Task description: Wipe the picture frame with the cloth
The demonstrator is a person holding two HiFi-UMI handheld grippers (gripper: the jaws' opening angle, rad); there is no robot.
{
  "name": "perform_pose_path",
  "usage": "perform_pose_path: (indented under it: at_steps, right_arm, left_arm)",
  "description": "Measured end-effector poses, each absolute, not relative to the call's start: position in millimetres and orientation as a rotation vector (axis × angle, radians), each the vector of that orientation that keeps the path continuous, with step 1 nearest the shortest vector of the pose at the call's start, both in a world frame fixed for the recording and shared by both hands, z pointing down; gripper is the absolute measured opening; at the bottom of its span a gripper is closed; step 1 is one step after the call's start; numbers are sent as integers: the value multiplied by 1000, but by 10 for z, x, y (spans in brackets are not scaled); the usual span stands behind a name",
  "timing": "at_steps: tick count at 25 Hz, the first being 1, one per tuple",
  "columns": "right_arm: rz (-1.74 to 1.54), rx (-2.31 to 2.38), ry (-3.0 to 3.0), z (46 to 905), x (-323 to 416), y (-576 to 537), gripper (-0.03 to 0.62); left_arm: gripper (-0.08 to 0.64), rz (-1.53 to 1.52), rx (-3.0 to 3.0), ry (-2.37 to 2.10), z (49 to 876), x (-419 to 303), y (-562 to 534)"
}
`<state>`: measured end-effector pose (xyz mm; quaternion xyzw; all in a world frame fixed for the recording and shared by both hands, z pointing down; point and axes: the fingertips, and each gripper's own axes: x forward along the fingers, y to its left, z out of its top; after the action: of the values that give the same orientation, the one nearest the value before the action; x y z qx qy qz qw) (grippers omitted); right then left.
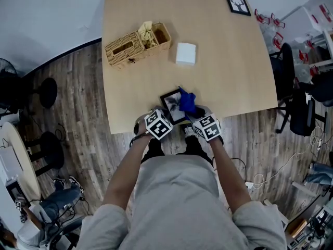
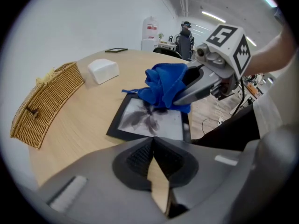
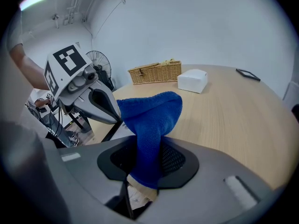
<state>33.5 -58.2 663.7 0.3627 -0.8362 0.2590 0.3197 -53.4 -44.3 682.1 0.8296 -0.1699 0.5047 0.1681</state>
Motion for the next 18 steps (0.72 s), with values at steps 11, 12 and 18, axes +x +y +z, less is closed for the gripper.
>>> perform_pose_path:
  at_steps: [11, 12, 18]
  right_arm:
    - [565, 959, -2178, 6628, 309, -502, 112]
    - [560, 961, -2178, 6631, 304, -494, 112]
    - [526, 970, -2186, 6620, 263, -479, 112]
  left_arm:
    - [54, 1424, 2357, -504, 6819, -526, -449]
    - [52, 1424, 2356, -506, 6821, -525, -447]
    - [54, 1419, 2351, -511, 6814, -529, -454]
